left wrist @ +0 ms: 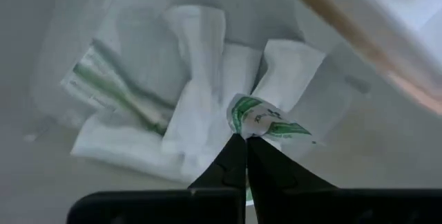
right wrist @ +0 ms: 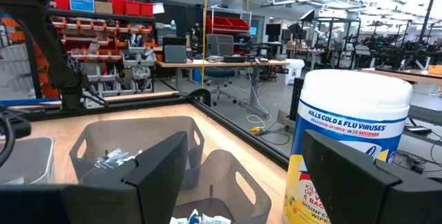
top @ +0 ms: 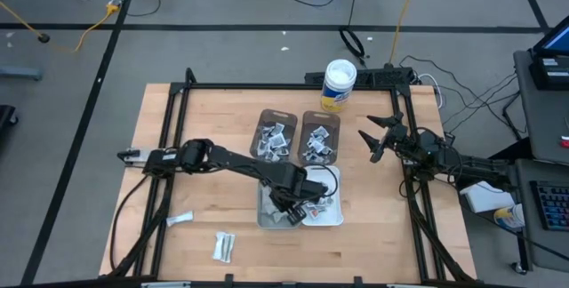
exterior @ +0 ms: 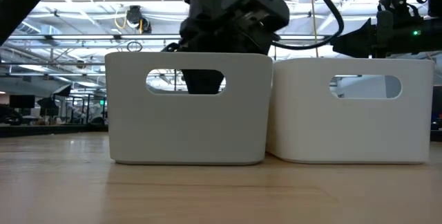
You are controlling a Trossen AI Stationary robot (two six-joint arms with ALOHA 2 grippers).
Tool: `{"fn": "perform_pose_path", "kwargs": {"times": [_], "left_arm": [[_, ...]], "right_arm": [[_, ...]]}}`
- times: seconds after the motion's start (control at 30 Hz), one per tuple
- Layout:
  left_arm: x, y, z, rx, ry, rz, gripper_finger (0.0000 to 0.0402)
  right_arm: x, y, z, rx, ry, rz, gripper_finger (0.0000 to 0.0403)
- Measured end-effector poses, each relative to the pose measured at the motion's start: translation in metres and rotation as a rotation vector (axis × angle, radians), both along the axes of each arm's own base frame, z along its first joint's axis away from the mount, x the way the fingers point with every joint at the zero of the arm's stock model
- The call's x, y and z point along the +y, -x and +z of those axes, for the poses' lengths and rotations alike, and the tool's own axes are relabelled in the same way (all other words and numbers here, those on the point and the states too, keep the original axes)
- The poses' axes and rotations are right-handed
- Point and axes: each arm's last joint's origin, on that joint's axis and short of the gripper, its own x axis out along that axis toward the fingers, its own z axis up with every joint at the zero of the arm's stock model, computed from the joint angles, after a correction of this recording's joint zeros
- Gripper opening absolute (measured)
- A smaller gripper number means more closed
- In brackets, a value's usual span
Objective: Pick & Place First Aid Supplies
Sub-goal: Put the green pad into the gray bin
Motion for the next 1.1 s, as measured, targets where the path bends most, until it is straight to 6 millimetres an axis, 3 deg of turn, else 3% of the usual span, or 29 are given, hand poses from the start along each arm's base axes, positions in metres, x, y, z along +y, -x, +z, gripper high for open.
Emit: {"fn": "perform_pose_path", "kwargs": {"times": [0.3,0.63,0.77,0.93,1.1], "left_arm": [[0.000,0.000,0.001,-0.022,-0.009,-0.061,0.0069],[-0.001,0.000,0.002,-0.017,-0.011,-0.035,0.0232],[0.000,0.003,0.010,-0.016,-0.005,-0.026,0.0279],[0.003,0.014,0.039,-0.036,-0.043,0.092,0.0304],[0.006,0.030,0.056,-0.043,-0.078,0.191,0.0304]], "right_arm": [[0.000,0.000,0.000,0.000,0.000,0.000,0.0279],[0.000,0.000,0.000,0.000,0.000,0.000,0.0279],[0.000,0.000,0.000,0.000,0.000,0.000,0.0279],[0.000,0.000,0.000,0.000,0.000,0.000,0.0279],[0.000,0.000,0.000,-0.001,0.000,0.000,0.0279]]}}
